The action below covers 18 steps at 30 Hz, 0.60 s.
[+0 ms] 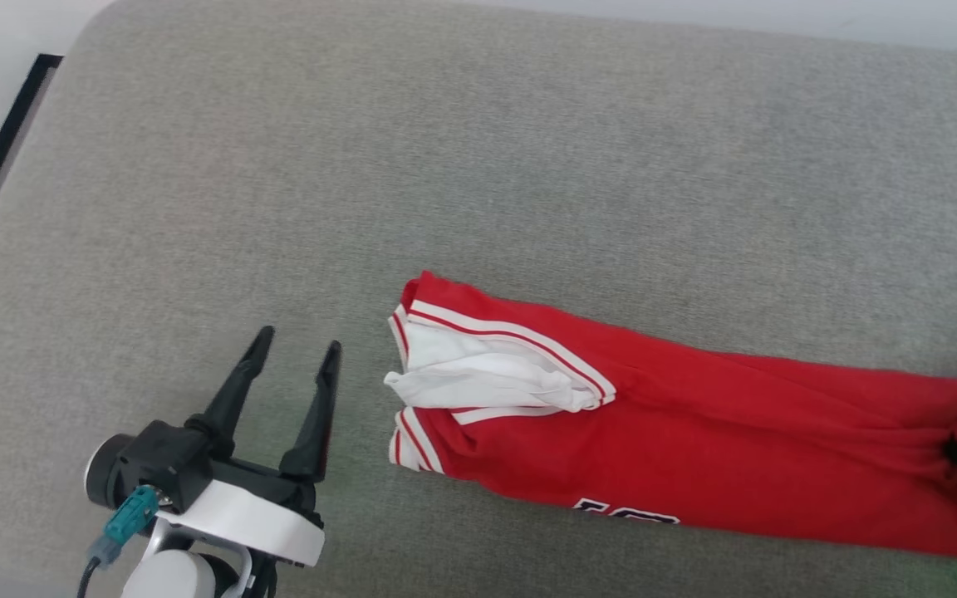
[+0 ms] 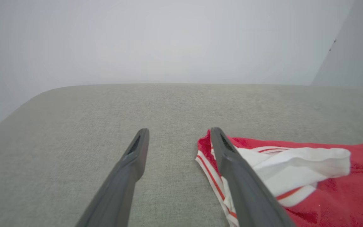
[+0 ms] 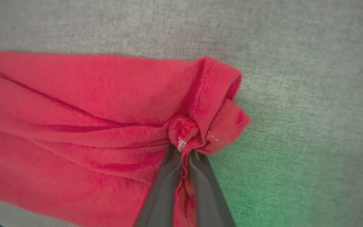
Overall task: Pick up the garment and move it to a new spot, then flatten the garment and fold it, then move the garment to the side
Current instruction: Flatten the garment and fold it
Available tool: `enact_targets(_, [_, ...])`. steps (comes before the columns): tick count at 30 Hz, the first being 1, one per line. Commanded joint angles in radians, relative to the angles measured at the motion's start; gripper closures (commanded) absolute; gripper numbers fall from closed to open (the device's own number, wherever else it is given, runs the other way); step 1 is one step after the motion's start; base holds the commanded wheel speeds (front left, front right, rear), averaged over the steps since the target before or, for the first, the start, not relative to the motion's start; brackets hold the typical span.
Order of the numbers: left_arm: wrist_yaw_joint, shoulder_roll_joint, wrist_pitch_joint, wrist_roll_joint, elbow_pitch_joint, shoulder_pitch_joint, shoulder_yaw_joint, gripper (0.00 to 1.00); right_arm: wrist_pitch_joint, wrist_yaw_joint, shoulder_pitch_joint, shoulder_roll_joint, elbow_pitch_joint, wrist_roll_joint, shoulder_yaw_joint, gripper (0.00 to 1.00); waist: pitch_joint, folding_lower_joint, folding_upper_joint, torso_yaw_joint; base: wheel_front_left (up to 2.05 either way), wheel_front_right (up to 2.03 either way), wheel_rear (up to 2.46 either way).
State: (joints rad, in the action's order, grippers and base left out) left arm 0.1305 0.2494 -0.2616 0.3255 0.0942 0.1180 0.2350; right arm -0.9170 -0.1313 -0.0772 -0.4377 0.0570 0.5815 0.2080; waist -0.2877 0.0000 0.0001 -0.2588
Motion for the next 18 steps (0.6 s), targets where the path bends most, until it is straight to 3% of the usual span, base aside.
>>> enact_targets(1, [-0.001,0.001,-0.005,0.001,-0.005,-0.007,0.003,0.00,0.009,0.001,-0.005,0.017,0.022,-0.005,-0.005,1.00,-0.002,0.0000,-0.0001,0.010,0.00,0.00,0.00])
enact_targets(9, [-0.001,0.017,-0.005,-0.018,-0.037,0.004,-0.049,0.00,0.089,0.003,-0.096,-0.029,0.013,-0.036,0.098,1.00,-0.031,0.0000,-0.0001,0.102,0.00,0.00,0.00])
enact_targets(18, [-0.001,0.039,-0.005,-0.048,-0.048,0.026,-0.071,0.00,0.157,0.002,-0.178,-0.126,0.091,-0.110,0.309,1.00,-0.061,0.0000,-0.0001,0.186,0.00,0.00,0.00])
